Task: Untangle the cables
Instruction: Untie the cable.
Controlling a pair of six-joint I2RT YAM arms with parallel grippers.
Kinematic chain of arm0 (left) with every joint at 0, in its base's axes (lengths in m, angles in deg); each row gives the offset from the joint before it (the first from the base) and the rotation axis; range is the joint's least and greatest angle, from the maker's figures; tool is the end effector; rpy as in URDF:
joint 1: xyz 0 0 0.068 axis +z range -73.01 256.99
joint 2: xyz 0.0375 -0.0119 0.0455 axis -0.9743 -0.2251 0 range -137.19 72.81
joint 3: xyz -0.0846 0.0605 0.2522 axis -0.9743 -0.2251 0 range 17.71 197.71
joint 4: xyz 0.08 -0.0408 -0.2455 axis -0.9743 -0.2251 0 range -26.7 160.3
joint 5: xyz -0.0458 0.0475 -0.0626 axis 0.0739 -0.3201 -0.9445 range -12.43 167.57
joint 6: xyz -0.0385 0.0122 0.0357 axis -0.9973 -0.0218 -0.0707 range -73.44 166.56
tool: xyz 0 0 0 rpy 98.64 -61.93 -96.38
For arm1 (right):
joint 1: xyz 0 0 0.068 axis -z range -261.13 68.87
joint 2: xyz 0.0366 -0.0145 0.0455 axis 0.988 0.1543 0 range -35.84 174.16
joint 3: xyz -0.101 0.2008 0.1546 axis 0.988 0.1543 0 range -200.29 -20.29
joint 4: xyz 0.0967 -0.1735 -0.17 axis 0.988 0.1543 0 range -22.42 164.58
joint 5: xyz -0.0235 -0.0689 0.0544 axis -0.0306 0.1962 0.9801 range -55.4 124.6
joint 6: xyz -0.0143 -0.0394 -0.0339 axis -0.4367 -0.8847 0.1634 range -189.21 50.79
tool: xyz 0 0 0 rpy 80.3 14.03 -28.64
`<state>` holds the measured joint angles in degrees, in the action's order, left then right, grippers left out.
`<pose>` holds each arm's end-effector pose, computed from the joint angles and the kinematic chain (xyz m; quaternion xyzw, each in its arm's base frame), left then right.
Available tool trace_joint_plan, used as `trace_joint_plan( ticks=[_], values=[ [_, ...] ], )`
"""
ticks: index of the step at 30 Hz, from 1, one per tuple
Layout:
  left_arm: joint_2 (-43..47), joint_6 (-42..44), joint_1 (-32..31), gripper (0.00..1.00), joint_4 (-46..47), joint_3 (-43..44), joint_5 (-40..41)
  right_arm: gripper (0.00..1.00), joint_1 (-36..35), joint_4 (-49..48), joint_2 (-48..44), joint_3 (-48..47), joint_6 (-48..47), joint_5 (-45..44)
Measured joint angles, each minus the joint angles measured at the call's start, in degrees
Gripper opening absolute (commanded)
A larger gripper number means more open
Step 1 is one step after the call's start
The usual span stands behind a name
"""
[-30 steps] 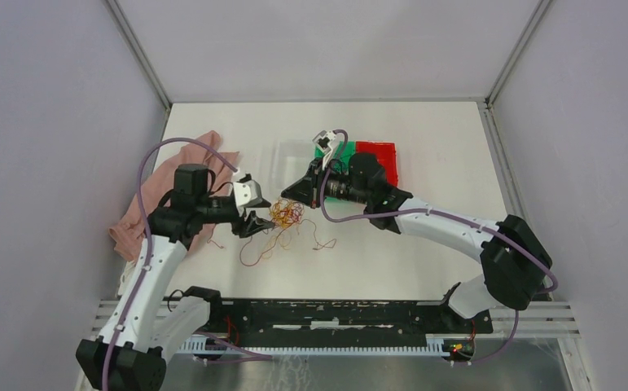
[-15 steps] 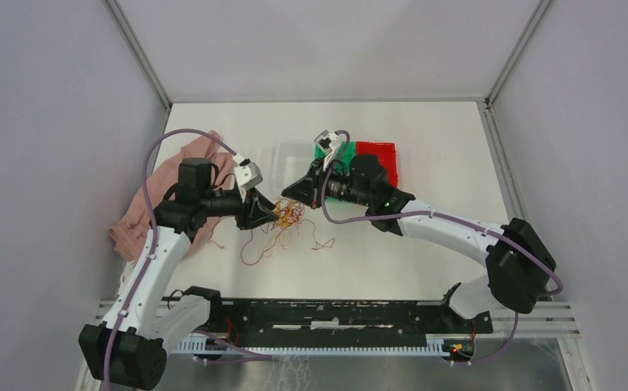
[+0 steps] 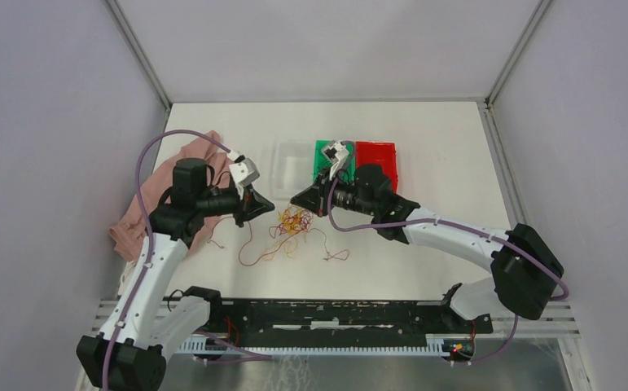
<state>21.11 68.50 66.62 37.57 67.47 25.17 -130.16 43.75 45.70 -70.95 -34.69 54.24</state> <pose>0.1740 -0.0606 0.3179 0.4180 0.7063 -0.3471 0.4539 0.2066 0.2562 0.2872 -0.2053 0.7181 0.5301 0.4015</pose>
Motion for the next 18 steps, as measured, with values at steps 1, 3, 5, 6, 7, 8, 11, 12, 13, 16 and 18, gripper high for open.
trace_joint_plan(
  ticks=[1,3,5,6,7,8,11,12,13,16,18],
  values=[
    [0.07,0.09,0.0,0.27,-0.15,0.0,0.28,0.0,0.0,0.13,-0.33,0.33,0.0,-0.31],
    [0.02,0.2,0.02,0.45,-0.55,0.0,0.24,0.0,0.0,0.15,-0.85,0.63,0.04,-0.68],
    [-0.31,-0.5,0.0,0.48,-1.05,0.0,-0.55,0.0,0.0,-0.26,-0.98,0.63,0.13,-0.87],
    [-0.66,-1.27,0.0,0.49,-1.29,0.0,-1.01,0.0,0.0,-0.46,-0.98,0.63,0.17,-0.9],
    [-1.11,-2.25,0.0,0.49,-1.33,-0.02,-1.53,0.0,0.0,-0.55,-0.98,0.63,0.2,-0.94],
    [-1.62,-3.69,0.0,0.5,-1.16,-0.09,-1.9,0.0,0.0,-0.7,-0.98,0.63,0.28,-1.09],
    [-2.4,-8.72,0.02,0.51,0.33,-1.11,-3.02,0.0,0.0,-1.16,-0.98,0.63,0.46,-1.55],
    [-2.43,-10.62,0.0,0.5,0.98,-1.62,-3.58,0.0,0.0,-1.29,-0.98,0.63,0.61,-1.64],
    [-2.4,-12.72,0.0,0.5,1.9,-2.12,-4.0,0.0,0.0,-1.4,-0.98,0.63,0.68,-1.7],
    [-2.4,-17.75,0.0,0.45,4.59,-3.28,-4.98,0.0,0.0,-2.08,-0.98,0.63,1.09,-1.73],
    [-2.4,-20.72,0.0,0.41,6.69,-3.96,-5.31,0.0,0.0,-2.4,-0.98,0.63,1.36,-1.73]
  ],
)
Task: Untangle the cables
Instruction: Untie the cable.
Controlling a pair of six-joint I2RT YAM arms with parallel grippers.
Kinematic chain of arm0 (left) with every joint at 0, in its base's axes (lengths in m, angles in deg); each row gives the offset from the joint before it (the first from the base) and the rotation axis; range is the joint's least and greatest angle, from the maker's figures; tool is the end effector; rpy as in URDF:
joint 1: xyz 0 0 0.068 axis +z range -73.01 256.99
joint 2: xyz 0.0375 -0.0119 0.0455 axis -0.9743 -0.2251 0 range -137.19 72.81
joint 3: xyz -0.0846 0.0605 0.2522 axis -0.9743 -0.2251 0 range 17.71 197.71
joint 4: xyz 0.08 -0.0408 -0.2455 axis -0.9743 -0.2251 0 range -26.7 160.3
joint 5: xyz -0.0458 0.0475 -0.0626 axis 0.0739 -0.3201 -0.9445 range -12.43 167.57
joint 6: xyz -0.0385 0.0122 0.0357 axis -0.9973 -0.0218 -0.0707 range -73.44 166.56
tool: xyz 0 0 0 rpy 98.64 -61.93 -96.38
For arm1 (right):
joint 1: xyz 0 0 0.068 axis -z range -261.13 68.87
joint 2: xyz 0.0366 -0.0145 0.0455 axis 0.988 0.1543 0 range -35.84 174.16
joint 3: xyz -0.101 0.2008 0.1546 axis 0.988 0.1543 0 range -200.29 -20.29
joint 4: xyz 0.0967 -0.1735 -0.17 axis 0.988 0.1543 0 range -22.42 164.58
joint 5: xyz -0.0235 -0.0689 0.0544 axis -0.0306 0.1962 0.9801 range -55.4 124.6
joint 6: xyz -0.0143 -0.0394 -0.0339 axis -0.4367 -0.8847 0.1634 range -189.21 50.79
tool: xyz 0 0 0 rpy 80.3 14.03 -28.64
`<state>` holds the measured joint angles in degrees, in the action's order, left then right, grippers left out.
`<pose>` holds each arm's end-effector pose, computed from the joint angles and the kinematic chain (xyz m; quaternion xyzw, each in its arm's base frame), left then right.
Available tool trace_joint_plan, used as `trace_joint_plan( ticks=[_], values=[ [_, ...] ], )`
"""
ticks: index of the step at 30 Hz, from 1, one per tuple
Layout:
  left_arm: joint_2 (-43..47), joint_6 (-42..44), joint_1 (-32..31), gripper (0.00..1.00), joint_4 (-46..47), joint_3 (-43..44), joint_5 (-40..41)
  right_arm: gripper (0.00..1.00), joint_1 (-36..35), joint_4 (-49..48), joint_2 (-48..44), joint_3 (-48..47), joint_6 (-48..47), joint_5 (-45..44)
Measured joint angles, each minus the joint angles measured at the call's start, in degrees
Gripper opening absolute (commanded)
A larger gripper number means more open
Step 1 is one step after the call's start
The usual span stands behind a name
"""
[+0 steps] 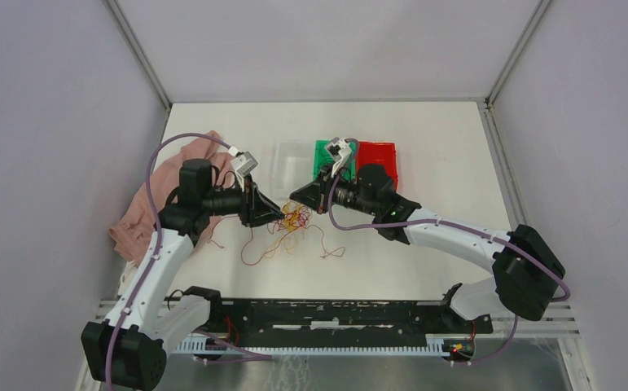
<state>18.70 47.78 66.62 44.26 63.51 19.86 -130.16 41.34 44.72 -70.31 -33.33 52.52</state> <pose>0.1846 -0.0645 0.2989 0.3023 0.7479 -0.4581 0.3734 0.2053 0.2531 0.2930 -0.1882 0.7073 0.5377 0.4185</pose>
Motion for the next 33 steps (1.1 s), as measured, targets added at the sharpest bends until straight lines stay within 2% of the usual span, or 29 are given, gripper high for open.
trace_joint_plan(
  ticks=[8,10,12,13,14,17,18,23,25,28,33],
  values=[
    [-0.02,-4.9,0.0,0.21,4.02,-1.53,-0.81,0.0,0.0,-0.83,0.0,0.0,0.92,-0.04],
    [-0.02,-4.9,0.0,0.22,3.98,-1.64,-0.55,0.0,0.0,-0.94,0.0,0.0,0.96,-0.15],
    [-0.02,-4.9,0.0,0.3,3.98,-1.66,-0.07,0.0,0.0,-1.09,0.0,0.0,0.98,-0.22],
    [-0.02,-4.9,0.0,0.3,3.96,-1.66,0.28,0.0,0.0,-1.14,0.0,0.0,1.01,-0.24],
    [-0.02,-4.9,0.0,0.27,3.96,-1.66,0.5,0.0,0.0,-1.18,0.0,0.0,1.09,-0.24],
    [-0.31,-4.9,0.0,0.04,3.91,-1.66,0.74,0.01,0.0,-1.42,0.0,0.02,1.46,-0.24],
    [-0.44,-4.9,0.0,0.03,3.89,-1.62,0.79,0.05,0.0,-1.57,0.0,0.02,1.6,-0.24],
    [-1.51,-4.46,0.0,0.03,1.73,1.46,1.2,0.5,0.0,-2.27,-0.02,0.63,2.03,-0.7],
    [-2.21,-3.08,0.0,0.03,-0.68,5.42,1.33,0.62,0.02,-2.49,-0.5,1.81,1.99,-1.84],
    [-2.67,0.42,0.0,0.03,-4.7,12.76,1.84,0.7,0.55,-2.38,-2.1,4.37,1.51,-3.08],
    [-1.86,5.73,0.0,0.03,-9.7,18.67,2.25,0.74,2.16,-3.15,-4.7,6.49,-0.46,-2.89]
  ],
)
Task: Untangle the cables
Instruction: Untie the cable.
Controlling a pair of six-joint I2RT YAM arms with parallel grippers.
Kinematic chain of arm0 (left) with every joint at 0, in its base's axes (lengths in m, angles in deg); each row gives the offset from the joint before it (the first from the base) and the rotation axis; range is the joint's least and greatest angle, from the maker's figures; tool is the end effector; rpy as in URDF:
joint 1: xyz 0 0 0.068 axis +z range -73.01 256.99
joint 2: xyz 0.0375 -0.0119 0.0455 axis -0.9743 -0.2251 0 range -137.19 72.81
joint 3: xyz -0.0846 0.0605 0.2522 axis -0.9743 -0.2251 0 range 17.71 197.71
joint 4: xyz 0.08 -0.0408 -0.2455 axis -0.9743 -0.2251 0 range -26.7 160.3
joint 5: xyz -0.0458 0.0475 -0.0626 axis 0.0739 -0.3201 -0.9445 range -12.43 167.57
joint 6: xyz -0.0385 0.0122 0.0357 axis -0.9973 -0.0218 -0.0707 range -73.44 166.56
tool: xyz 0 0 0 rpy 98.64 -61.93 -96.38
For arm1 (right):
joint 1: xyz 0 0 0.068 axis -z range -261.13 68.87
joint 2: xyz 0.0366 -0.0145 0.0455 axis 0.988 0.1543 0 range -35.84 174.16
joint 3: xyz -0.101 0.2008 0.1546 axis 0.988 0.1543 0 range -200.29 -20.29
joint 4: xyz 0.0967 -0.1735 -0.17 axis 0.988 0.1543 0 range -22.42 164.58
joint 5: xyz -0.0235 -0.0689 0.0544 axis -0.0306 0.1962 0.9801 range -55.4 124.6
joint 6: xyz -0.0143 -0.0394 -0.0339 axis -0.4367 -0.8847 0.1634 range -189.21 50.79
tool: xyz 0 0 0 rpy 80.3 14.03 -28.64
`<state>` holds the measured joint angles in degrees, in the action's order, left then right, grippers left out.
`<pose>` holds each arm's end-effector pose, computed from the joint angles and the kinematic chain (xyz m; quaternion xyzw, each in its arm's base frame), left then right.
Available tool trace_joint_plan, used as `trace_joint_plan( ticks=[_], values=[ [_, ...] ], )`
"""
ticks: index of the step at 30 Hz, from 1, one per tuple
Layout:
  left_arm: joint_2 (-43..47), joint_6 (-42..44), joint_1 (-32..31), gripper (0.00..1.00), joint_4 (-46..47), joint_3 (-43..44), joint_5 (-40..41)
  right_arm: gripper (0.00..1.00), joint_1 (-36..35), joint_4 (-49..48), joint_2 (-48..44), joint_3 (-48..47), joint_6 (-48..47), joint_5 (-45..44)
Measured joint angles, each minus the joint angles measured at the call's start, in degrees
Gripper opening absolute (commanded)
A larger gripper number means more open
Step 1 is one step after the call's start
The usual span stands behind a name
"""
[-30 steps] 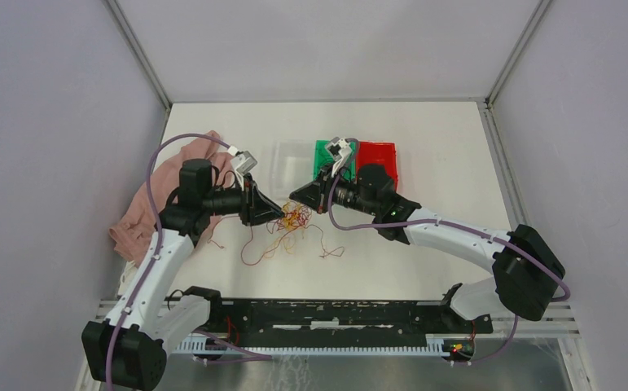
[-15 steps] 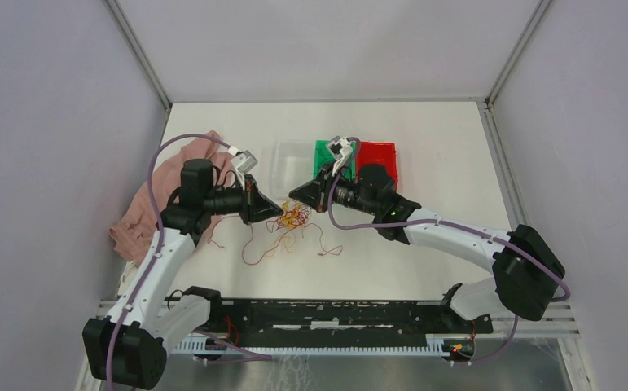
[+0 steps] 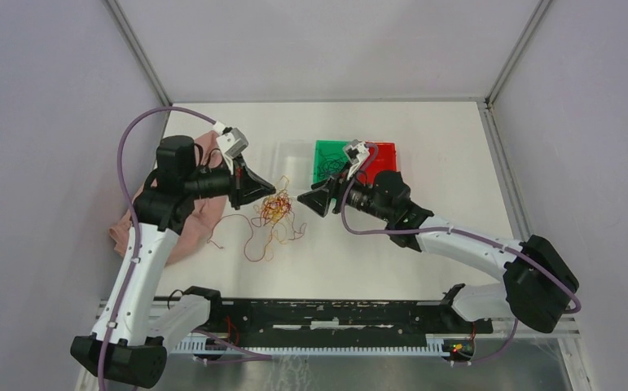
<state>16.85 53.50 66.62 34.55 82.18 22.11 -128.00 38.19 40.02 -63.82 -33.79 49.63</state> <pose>0.1811 -0.0631 0.3848 0.3533 0.7106 -0.4109 0.4488 0.2002 0.2273 0.2836 -0.1614 0.7062 0.5207 0.4518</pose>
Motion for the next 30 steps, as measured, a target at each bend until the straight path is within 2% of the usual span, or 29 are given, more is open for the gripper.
trace_joint_plan(
  ticks=[6,16,25,30],
  values=[
    [1.05,2.14,0.0,0.03,-3.87,0.09,1.01,0.74,0.46,-8.46,-0.9,2.14,-2.36,4.15],
    [1.03,0.2,-0.13,0.03,-3.02,0.09,1.33,0.61,-5.57,-15.08,2.51,-4.15,-9.09,10.49],
    [0.2,-3.72,0.68,0.03,-1.75,1.44,4.48,0.52,-6.93,-22.38,11.28,-8.44,-8.17,9.97],
    [-0.31,-5.86,0.96,0.03,-1.2,3.39,5.05,0.52,-6.73,-28.0,13.27,-8.48,-6.62,8.83]
  ],
)
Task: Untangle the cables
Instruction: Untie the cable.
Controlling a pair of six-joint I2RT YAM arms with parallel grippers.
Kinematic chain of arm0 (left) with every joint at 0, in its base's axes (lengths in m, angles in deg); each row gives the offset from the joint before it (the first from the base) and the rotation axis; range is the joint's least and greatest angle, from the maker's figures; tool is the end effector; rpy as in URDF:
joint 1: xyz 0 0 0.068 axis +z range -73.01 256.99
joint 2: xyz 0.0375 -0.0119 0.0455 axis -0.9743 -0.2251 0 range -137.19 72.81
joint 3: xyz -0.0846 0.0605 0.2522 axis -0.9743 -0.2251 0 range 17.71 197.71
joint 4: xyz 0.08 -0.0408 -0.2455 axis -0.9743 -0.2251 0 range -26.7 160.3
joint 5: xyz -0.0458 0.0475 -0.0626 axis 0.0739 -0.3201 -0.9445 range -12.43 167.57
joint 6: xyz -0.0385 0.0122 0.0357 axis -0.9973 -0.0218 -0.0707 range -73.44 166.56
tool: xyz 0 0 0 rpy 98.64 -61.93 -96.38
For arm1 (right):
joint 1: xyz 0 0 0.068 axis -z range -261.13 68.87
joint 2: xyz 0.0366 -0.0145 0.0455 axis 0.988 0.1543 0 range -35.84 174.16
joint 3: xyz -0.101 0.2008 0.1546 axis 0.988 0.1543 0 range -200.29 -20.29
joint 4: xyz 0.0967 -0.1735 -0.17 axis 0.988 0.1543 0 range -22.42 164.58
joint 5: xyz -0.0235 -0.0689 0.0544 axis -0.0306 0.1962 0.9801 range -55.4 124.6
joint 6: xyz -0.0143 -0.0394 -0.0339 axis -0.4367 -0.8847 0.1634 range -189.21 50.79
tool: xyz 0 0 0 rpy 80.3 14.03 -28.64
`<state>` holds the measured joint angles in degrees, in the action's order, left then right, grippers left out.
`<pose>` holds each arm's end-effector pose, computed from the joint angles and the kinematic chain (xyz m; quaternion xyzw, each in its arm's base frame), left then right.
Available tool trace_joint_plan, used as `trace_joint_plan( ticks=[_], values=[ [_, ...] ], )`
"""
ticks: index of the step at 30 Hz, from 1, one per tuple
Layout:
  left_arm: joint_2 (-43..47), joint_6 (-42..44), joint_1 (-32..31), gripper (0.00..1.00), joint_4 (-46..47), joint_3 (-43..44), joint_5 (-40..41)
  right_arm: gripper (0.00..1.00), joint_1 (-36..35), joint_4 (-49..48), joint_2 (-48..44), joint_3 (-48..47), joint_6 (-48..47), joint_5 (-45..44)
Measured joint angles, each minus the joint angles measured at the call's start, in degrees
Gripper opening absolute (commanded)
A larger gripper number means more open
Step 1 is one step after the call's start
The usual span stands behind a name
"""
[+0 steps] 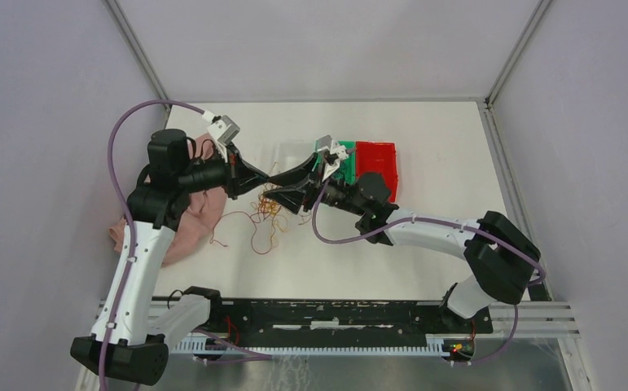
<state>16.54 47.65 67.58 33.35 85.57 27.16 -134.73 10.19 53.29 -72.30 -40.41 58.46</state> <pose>0.1818 -0.0580 0.3997 0.2967 0.7406 -0.3941 0.4563 0.1946 0.2882 0.3143 -0.2858 0.5098 0.6177 0.5262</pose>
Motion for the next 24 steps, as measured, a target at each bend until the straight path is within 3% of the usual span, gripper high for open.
trace_joint_plan(
  ticks=[4,10,19,24],
  values=[
    [0.0,-1.79,0.0,0.03,1.14,0.92,-0.59,0.6,-0.02,-3.48,-0.11,0.92,0.72,-0.9],
    [0.22,-4.09,-1.62,0.03,3.23,1.64,-6.4,0.61,-0.37,-2.29,-2.27,7.34,0.57,-2.4],
    [0.35,-4.5,-1.6,0.03,4.11,1.7,-7.78,0.61,1.07,-2.03,-6.78,9.4,0.7,-2.16],
    [0.35,-4.79,-1.64,0.03,4.09,1.97,-8.31,0.54,1.07,-2.14,-4.0,5.07,1.88,0.28]
  ],
)
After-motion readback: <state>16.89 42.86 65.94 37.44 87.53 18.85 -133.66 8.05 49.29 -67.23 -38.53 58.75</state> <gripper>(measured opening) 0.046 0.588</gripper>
